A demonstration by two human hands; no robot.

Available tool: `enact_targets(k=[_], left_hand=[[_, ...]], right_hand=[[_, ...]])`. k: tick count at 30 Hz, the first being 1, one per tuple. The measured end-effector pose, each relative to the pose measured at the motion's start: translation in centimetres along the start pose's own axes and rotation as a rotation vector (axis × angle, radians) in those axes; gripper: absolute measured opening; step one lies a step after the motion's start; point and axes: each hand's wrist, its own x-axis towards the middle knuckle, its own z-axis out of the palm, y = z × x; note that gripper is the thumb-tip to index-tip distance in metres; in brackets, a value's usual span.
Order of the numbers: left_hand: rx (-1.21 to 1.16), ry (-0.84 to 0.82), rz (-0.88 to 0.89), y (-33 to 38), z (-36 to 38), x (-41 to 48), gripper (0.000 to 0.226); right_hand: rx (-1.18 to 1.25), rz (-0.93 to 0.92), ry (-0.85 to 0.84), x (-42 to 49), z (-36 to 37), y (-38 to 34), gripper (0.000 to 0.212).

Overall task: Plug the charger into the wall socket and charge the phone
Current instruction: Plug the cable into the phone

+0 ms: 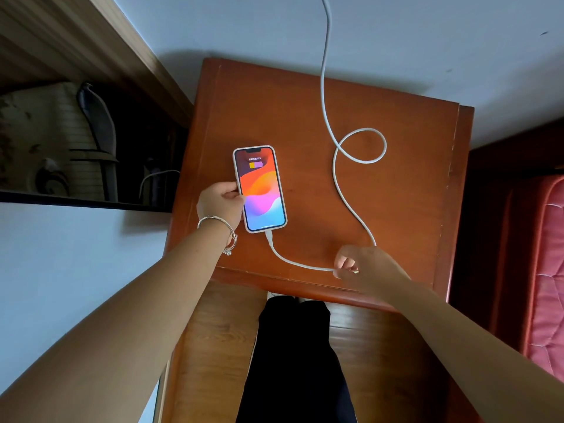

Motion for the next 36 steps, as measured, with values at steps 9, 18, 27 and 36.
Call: enact_targets(k=[9, 18, 27, 36], left_hand=[[0.014, 0.056, -0.057, -0.1, 0.1, 0.0, 0.027], [-0.054, 0.078, -0.130, 0.1, 0.2, 0.2, 0.023], [-0.103, 0.100, -0.198, 0.0, 0.4, 0.5, 0.010], [-0.161, 0.049, -0.186, 0.8, -0.6, -1.2, 0.008]], right_hand=[[0.011, -0.033, 0.044, 0.5, 0.3, 0.6, 0.006], [0.032, -0.047, 0.136, 0.6, 1.2, 0.9, 0.008], [0.023, -0.057, 0.151, 0.6, 1.2, 1.0, 0.010], [0.054, -0.065, 0.159, 0.0, 0.8, 0.7, 0.013]])
